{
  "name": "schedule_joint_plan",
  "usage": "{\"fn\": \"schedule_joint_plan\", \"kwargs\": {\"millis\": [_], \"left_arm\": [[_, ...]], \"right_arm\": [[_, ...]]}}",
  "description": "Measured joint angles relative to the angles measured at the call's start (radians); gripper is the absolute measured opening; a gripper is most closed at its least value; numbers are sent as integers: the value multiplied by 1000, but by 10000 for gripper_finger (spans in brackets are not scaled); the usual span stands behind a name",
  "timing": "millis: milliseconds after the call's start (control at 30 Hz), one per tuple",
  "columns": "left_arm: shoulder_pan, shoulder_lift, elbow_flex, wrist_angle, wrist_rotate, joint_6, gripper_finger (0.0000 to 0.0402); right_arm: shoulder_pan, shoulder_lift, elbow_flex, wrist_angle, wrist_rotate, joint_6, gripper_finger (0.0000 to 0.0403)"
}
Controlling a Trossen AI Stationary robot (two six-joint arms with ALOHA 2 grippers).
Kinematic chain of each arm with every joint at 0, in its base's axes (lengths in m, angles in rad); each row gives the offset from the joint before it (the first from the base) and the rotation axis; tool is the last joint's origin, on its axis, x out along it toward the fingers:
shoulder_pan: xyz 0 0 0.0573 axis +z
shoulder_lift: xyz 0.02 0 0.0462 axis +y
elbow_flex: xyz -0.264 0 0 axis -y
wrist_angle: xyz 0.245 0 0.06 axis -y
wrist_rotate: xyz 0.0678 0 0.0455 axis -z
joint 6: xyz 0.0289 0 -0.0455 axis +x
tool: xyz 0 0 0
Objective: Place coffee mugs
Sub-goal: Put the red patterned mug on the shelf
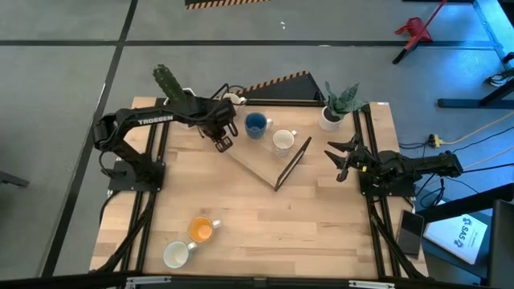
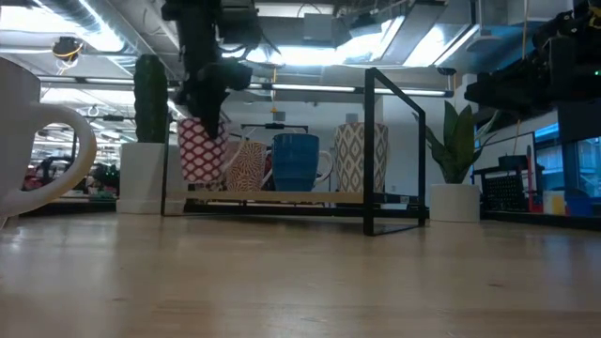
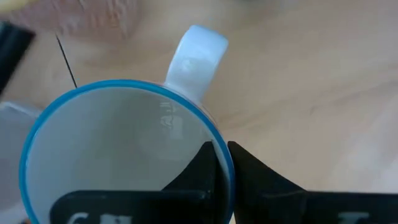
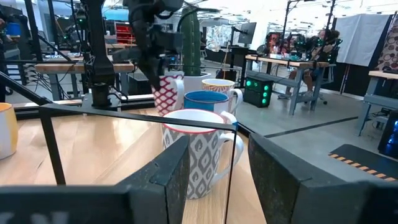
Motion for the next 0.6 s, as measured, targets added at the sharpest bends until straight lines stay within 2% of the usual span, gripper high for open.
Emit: {"fn": "schedule_joint_plan", "kwargs": {"millis": [233, 600], "left_arm": [[26, 0, 1, 50, -4, 57, 16], [43, -2, -69, 89, -4, 68, 16]], "right_arm": [[0, 0, 0, 0, 0, 1, 150], [0, 0, 0, 0, 1, 1, 150]]}}
